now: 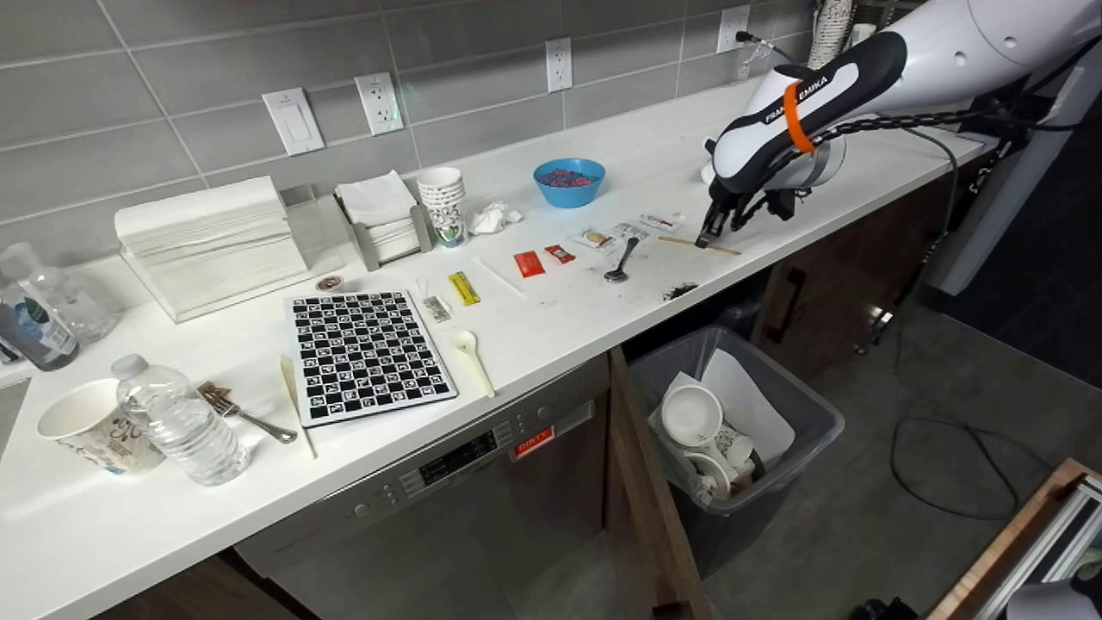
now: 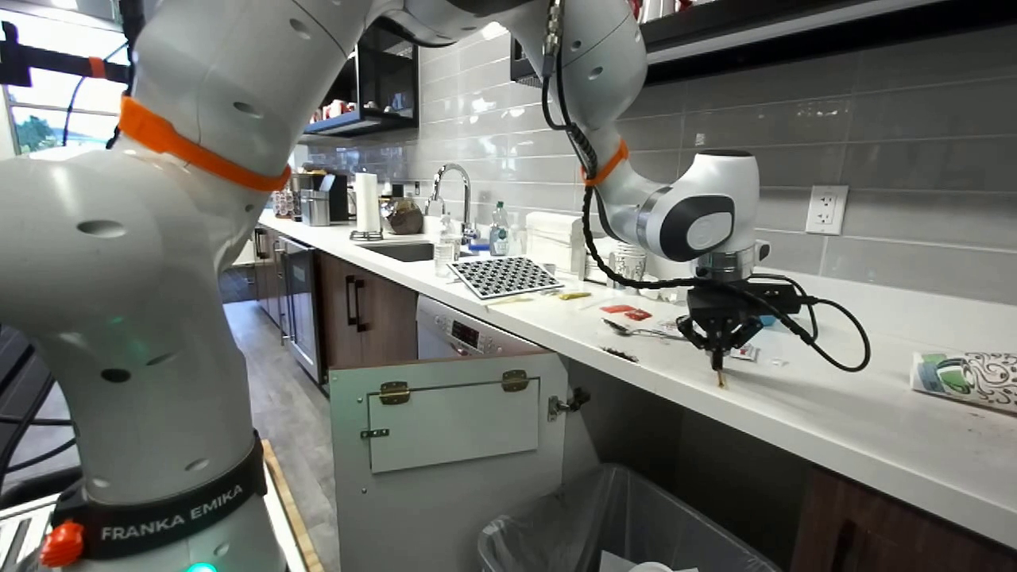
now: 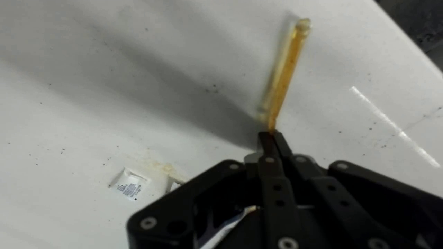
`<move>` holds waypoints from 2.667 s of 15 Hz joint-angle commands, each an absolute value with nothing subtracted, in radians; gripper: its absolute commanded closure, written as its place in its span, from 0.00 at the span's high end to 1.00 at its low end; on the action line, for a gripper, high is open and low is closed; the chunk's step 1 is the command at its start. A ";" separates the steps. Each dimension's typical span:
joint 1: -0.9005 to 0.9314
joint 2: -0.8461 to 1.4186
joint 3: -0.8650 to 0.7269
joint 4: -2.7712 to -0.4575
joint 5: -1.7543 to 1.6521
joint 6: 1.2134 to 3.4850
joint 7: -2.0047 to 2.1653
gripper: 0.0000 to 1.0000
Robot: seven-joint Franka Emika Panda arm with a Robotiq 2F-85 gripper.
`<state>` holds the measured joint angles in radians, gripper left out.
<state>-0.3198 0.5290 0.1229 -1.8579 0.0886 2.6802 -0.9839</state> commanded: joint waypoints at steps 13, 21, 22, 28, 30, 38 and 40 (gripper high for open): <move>-0.150 0.389 0.100 -1.899 0.066 2.507 -0.806 0.01; -0.090 0.400 0.125 -1.880 0.075 2.516 -0.700 0.02; -0.089 0.396 0.125 -1.885 0.074 2.518 -0.697 0.02; -0.084 0.437 0.132 -1.876 0.082 2.546 -0.687 0.01; -0.085 0.450 0.143 -1.872 0.085 2.553 -0.691 0.01; -0.092 0.492 0.174 -1.837 0.089 2.616 -0.696 0.01; -0.091 0.504 0.177 -1.821 0.085 2.606 -0.696 0.01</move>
